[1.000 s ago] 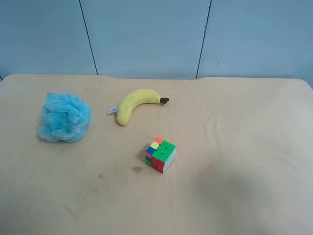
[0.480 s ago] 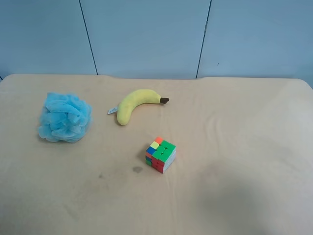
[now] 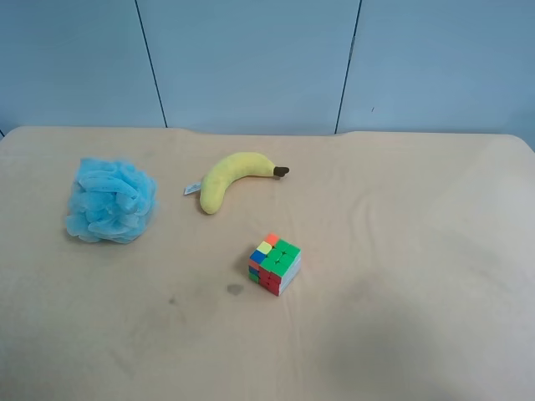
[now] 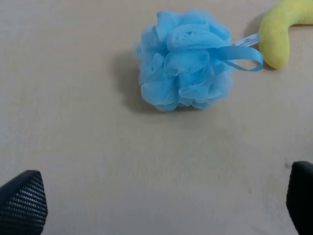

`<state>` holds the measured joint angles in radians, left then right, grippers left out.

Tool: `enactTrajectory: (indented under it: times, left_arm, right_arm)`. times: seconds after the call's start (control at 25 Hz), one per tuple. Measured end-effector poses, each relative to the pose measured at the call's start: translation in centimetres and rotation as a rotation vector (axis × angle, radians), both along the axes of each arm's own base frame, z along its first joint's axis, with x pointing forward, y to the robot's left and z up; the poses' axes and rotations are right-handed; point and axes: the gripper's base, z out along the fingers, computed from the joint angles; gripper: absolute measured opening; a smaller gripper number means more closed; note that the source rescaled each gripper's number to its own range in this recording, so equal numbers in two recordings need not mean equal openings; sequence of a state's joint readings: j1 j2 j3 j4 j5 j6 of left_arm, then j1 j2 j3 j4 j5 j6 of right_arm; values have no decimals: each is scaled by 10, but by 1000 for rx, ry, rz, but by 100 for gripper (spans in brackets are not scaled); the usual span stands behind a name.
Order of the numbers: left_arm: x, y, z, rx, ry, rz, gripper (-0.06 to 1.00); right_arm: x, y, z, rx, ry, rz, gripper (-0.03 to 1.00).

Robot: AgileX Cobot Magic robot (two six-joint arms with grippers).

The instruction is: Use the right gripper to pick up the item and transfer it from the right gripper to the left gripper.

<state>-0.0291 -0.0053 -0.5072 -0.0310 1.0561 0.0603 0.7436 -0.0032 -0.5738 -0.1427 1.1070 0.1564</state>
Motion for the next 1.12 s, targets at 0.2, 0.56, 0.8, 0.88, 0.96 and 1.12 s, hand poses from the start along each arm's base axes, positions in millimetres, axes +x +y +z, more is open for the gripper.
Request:
enactTrajectory:
  times: [0.2, 0.56, 0.8, 0.88, 0.96, 1.12]
  left_arm:
    - [0, 0, 0, 0, 0, 0, 100]
    - [0, 0, 0, 0, 0, 0, 100]
    - [0, 0, 0, 0, 0, 0, 100]
    - [0, 0, 0, 0, 0, 0, 100]
    - [0, 0, 0, 0, 0, 0, 100]
    - [0, 0, 0, 0, 0, 0, 100]
  right_arm:
    - [-1, 0, 0, 0, 0, -47, 74]
    - [-6, 3, 0, 0, 0, -337, 74]
    - [-9, 5, 0, 0, 0, -486, 74]
    - [-9, 5, 0, 0, 0, -516, 74]
    - [-10, 5, 0, 1, 0, -548, 74]
    - [-11, 7, 0, 1, 0, -624, 74]
